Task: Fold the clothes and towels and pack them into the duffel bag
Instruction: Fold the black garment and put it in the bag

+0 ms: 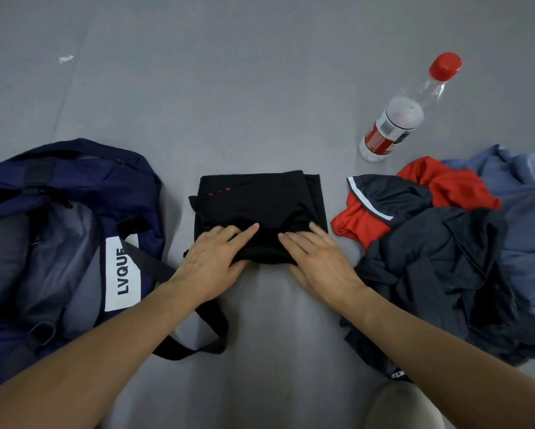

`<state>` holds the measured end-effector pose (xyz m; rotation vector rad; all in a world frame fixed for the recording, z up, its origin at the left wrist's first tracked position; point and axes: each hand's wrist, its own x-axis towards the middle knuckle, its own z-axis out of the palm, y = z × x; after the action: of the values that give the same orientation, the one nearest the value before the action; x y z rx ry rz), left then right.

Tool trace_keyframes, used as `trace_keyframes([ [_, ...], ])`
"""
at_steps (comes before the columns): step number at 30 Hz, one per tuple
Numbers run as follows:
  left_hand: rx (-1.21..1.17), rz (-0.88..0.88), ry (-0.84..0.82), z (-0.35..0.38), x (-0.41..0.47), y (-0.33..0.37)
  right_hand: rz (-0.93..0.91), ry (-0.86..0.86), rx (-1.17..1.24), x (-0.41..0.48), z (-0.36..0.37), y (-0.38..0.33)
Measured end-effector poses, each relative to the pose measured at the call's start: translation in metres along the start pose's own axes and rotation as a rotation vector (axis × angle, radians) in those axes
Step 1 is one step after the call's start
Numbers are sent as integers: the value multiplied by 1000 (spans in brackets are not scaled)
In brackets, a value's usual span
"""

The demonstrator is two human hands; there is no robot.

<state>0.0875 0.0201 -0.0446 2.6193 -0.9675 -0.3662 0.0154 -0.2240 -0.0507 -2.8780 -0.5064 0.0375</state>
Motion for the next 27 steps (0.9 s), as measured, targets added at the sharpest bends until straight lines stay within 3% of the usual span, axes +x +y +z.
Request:
trace_keyframes([
  [3,-164,-99,-86,-8,1,-1,107,-69,170,1,-12,-5],
  [8,-175,-260,-153,-13,14,-2,257,-213,202,16,-15,-1],
  [10,-111,-295,-173,-15,24,-1,286,-162,133,20,-14,0],
  [13,138,-354,-106,-18,37,1,178,79,-116,19,-6,-2],
  [16,300,-237,85,-18,37,9,11,98,-129,14,9,-12],
  [19,296,-41,196,-1,23,14,75,-64,-43,1,23,-15],
  [22,230,-3,155,16,4,6,94,-152,-2,3,24,-8],
  [27,236,-15,-69,12,-1,-9,151,-184,-9,19,17,0],
])
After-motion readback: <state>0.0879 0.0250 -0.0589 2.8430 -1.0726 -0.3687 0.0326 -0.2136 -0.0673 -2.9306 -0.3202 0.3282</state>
